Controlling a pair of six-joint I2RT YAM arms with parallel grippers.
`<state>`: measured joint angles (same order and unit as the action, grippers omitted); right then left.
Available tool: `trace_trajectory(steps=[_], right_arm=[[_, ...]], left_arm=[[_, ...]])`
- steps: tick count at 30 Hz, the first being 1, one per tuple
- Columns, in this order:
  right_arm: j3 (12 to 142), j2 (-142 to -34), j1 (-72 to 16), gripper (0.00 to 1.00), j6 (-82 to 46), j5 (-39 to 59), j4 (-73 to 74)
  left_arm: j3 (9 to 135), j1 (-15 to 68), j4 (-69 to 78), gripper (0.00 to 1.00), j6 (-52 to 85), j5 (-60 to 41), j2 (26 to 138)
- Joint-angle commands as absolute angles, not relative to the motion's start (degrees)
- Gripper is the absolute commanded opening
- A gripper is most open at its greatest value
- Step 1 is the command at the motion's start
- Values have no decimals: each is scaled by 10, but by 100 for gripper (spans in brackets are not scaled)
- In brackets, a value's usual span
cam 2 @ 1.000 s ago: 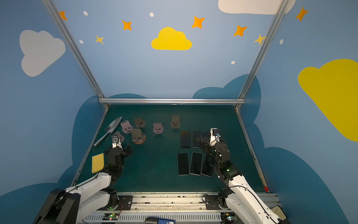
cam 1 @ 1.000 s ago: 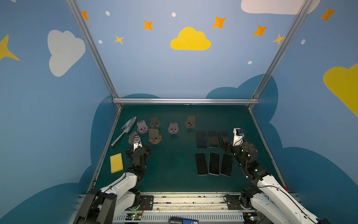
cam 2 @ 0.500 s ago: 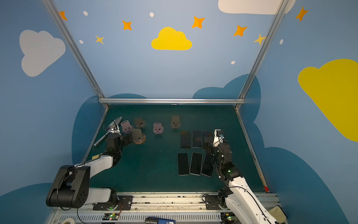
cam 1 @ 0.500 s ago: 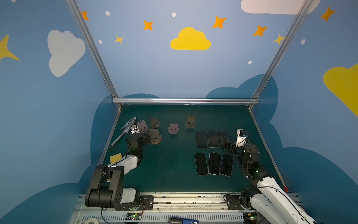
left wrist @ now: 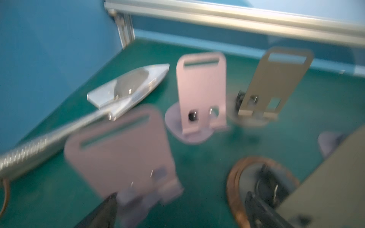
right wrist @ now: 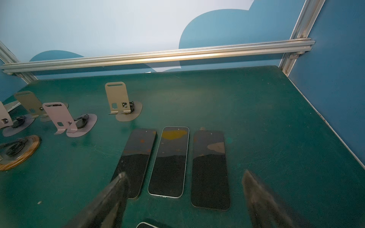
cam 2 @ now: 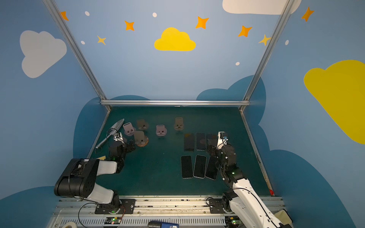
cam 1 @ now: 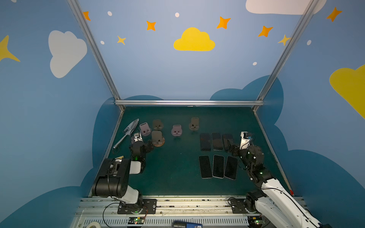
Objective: Remove the phone from the phone stand
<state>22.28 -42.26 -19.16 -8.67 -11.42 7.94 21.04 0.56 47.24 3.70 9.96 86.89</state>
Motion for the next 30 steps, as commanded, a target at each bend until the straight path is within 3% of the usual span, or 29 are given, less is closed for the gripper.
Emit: trace_trajectory(steps=[1, 19, 25, 30], right_arm=[[216, -418, -187, 90, -81, -126, 92], [240, -455, -174, 90, -22, -114, 72], [237, -477, -151, 90, 72, -55, 103], [212, -575, -134, 90, 125, 11, 186]], left_arm=[[239, 2, 430, 100, 34, 84, 872], [239, 2, 431, 100, 34, 82, 872], [239, 2, 431, 100, 34, 82, 872], [239, 2, 431, 100, 34, 82, 873]])
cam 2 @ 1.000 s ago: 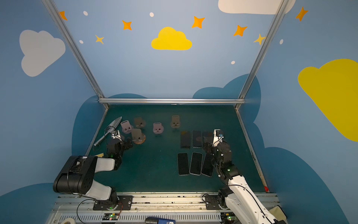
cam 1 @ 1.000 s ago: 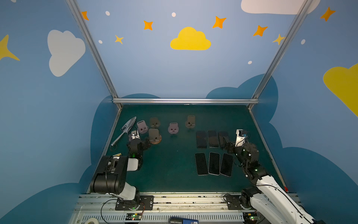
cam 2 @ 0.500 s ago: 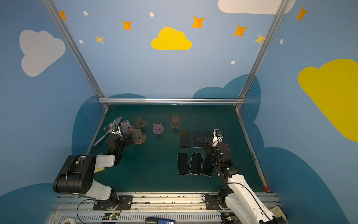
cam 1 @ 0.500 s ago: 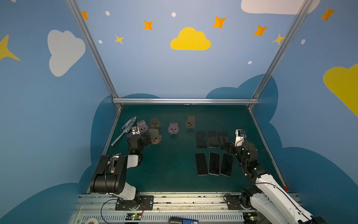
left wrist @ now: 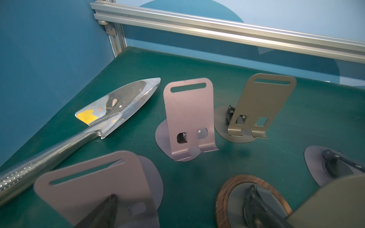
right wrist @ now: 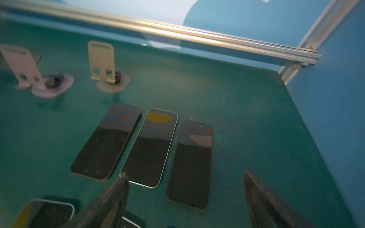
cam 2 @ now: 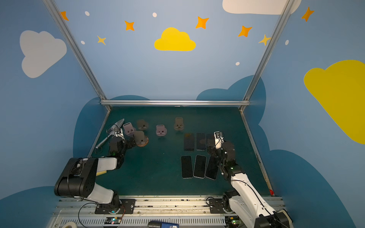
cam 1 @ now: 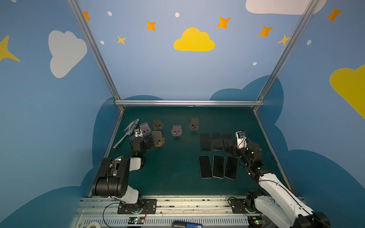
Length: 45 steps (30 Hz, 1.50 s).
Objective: Remove the phone from the phone stand
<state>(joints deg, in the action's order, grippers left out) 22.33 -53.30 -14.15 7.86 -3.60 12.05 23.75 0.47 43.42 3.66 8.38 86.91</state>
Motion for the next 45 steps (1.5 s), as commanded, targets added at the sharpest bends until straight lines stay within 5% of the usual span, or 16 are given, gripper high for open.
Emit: trace_trajectory(steps=[1, 13, 23, 25, 45], right_arm=[[196, -600, -130, 90, 119, 17, 234], [117, -770, -112, 90, 112, -22, 538], [311, -829, -43, 90, 0, -15, 239], [308, -828, -7, 90, -11, 49, 241], [319, -832, -6, 90, -33, 38, 223]], left_arm=[[239, 2, 431, 100, 34, 82, 872], [239, 2, 431, 100, 34, 82, 872], [239, 2, 431, 100, 34, 82, 873], [239, 2, 431, 100, 34, 82, 872], [239, 2, 431, 100, 34, 82, 873]])
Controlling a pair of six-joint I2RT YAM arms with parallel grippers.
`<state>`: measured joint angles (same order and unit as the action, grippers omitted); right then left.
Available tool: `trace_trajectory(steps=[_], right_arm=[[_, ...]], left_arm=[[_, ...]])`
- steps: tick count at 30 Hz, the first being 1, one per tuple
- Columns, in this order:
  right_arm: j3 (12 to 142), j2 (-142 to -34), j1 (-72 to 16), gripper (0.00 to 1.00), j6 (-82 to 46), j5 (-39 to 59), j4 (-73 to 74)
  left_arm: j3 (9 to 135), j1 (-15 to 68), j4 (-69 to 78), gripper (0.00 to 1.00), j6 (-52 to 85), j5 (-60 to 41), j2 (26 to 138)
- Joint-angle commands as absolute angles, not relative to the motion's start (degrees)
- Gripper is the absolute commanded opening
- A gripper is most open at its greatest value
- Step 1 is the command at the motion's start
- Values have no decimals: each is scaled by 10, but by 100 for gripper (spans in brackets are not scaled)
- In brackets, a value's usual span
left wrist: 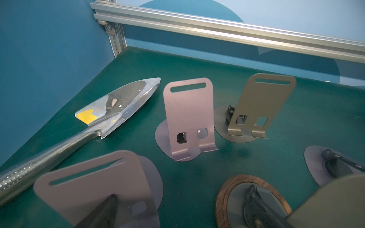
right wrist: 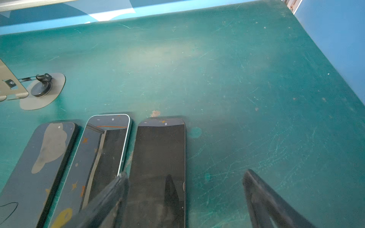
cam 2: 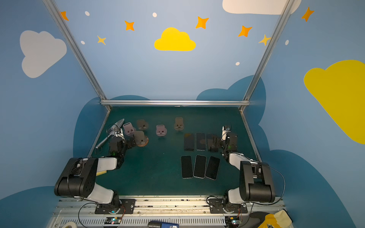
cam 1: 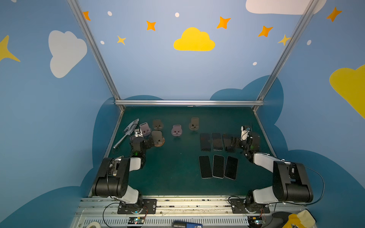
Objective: Remove the phone from the phone stand
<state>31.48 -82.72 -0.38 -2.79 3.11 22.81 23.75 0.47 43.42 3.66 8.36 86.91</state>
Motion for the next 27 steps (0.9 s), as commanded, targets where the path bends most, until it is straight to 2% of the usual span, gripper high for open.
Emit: trace_trajectory(steps=[1, 27], right_arm=[[319, -833, -6, 90, -33, 38, 223], [322, -834, -8, 90, -33, 35, 221]], left_arm=[[239, 2, 431, 100, 34, 82, 872], [239, 2, 430, 100, 32, 80, 872]])
